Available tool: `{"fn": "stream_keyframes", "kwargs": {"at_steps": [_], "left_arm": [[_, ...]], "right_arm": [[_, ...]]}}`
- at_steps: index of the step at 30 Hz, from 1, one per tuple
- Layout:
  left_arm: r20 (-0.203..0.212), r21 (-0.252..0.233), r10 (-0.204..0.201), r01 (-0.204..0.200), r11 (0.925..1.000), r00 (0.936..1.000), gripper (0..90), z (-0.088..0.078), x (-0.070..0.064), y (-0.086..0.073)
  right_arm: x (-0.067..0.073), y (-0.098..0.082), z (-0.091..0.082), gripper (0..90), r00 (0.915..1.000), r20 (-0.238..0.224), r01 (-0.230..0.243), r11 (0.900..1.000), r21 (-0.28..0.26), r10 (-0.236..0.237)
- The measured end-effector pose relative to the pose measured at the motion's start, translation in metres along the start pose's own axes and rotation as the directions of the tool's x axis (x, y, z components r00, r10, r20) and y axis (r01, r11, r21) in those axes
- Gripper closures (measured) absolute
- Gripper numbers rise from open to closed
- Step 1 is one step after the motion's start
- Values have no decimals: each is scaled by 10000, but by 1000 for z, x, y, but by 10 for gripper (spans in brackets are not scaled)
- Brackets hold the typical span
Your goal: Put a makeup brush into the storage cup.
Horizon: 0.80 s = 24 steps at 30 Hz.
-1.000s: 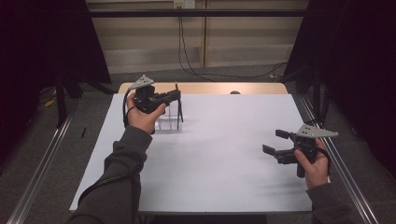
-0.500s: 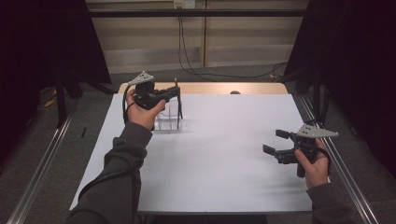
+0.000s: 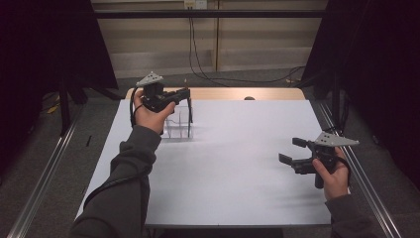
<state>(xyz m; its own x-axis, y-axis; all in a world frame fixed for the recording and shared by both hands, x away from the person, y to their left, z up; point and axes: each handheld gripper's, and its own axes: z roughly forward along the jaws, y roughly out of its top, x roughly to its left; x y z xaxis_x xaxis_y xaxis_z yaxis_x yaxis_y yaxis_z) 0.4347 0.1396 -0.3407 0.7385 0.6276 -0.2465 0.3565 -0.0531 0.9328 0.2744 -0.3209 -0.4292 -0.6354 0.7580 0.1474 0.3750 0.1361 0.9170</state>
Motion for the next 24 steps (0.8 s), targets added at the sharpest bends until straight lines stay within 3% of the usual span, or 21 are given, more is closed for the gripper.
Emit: {"fn": "stream_keyframes", "kwargs": {"at_steps": [11,18,21,22,24], "left_arm": [[-427,60,115,-113,9999,9990,842,-1,6,4],[-451,-131,50,-56,9999,9990,843,-3,11,7],[-684,-138,38,-48,9999,9977,842,-4,12,9],[-544,-192,24,-34,9998,9985,843,-4,13,9],[-760,-156,28,-40,9999,9971,843,-4,13,10]], "right_arm": [[-1,0,-1,86,10000,34,0,10000,-65,0],[-1,0,-1,86,10000,55,5,10000,-9,-5],[-1,0,-1,86,10000,61,25,10000,-22,-24],[-1,0,-1,86,10000,54,9,10000,-30,-9],[-1,0,-1,86,10000,64,27,10000,-27,-27]]}}
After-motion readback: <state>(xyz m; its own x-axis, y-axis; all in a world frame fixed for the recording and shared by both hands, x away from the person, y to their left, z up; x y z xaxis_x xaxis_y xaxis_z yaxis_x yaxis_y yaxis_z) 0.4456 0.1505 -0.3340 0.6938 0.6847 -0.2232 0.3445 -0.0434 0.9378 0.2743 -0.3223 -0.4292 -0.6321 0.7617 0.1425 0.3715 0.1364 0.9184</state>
